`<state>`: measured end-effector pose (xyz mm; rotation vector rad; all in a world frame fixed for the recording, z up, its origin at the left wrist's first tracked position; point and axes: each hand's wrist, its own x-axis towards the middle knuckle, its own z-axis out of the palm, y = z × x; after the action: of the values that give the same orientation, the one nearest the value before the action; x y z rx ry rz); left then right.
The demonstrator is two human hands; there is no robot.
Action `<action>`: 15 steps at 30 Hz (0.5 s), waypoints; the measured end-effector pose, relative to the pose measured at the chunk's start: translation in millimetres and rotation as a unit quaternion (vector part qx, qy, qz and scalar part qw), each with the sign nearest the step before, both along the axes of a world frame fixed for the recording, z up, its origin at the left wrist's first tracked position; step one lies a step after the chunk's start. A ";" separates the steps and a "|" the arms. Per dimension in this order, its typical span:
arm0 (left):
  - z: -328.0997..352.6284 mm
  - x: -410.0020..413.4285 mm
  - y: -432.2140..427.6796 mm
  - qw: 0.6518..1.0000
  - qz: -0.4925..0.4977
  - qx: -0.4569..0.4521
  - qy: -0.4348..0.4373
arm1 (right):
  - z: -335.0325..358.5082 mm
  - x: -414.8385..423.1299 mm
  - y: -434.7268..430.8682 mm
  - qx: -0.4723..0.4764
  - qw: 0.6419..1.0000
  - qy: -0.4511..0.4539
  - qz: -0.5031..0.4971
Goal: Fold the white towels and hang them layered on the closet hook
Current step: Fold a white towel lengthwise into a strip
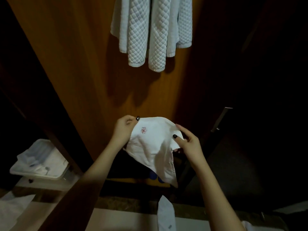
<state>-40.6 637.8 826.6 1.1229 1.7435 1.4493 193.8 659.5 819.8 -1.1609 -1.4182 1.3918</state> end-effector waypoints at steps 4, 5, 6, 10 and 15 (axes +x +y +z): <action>-4.4 33.0 -6.6 0.998 -0.052 0.017 -0.021 | 15.6 3.6 -18.3 -0.003 1.000 -0.006 0.009; -6.8 41.3 -8.0 0.998 -0.054 0.022 -0.033 | 19.4 5.5 -22.3 -0.019 0.999 0.007 0.026; -8.7 49.3 -9.6 0.997 -0.054 0.027 -0.049 | 23.7 7.9 -27.1 -0.034 0.998 0.015 0.050; -8.2 71.8 -14.2 0.994 -0.079 0.038 -0.071 | 35.0 13.1 -43.9 -0.038 0.991 0.014 0.125; -2.9 90.6 -27.1 0.988 -0.122 0.034 -0.091 | 32.5 7.3 -49.7 -0.012 0.998 0.029 0.063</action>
<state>50.0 610.7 823.7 1.1543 1.3891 1.4195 201.1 609.8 852.3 -1.0541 -1.4579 1.5217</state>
